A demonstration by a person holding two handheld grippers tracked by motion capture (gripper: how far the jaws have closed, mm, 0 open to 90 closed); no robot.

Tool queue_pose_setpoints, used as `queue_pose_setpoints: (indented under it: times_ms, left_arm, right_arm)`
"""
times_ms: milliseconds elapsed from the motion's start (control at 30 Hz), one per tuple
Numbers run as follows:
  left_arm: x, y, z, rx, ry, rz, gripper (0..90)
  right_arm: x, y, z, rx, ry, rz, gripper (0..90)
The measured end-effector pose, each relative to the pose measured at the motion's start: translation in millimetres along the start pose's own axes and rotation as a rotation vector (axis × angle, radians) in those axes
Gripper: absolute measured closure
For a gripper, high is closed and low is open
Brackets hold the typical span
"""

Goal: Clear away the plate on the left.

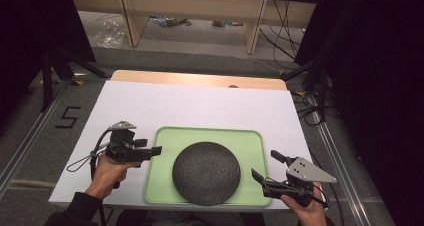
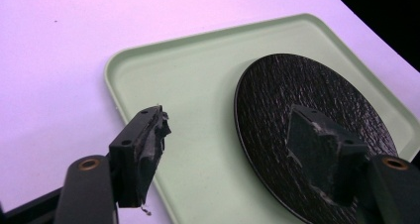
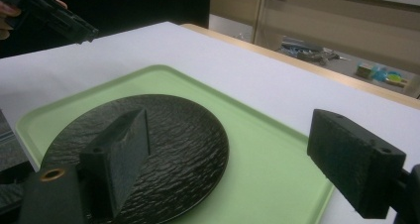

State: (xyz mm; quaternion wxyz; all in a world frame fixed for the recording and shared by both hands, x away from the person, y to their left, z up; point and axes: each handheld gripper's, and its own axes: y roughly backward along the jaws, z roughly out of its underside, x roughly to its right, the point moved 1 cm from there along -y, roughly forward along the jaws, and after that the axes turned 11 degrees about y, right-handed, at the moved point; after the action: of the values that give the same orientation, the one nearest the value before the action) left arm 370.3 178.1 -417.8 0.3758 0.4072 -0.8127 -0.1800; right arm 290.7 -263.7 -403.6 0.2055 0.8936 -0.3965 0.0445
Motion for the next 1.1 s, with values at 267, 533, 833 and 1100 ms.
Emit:
queue_pose_setpoints:
  times_ms: [267, 533, 833, 1100]
  left_arm:
    - [-5.3, 15.1, 8.5, 0.075, -0.015, -0.007, 29.0]
    - [-6.4, 29.5, 15.7, 0.138, -0.07, -0.026, 27.1]
    - [0.6, 37.7, 24.3, 0.178, -0.105, -0.034, 22.1]
    - [7.5, 45.5, 29.8, 0.219, -0.127, -0.032, 18.9]
  right_arm:
    - [0.4, -0.1, 0.4, 0.0, 0.003, 0.004, 17.6]
    - [0.6, 0.4, 0.2, -0.006, 0.0, 0.0, 17.6]
    - [0.7, 1.5, 0.6, -0.007, -0.008, -0.001, 17.6]
    - [-0.5, 3.3, 0.4, -0.008, -0.016, -0.009, 17.6]
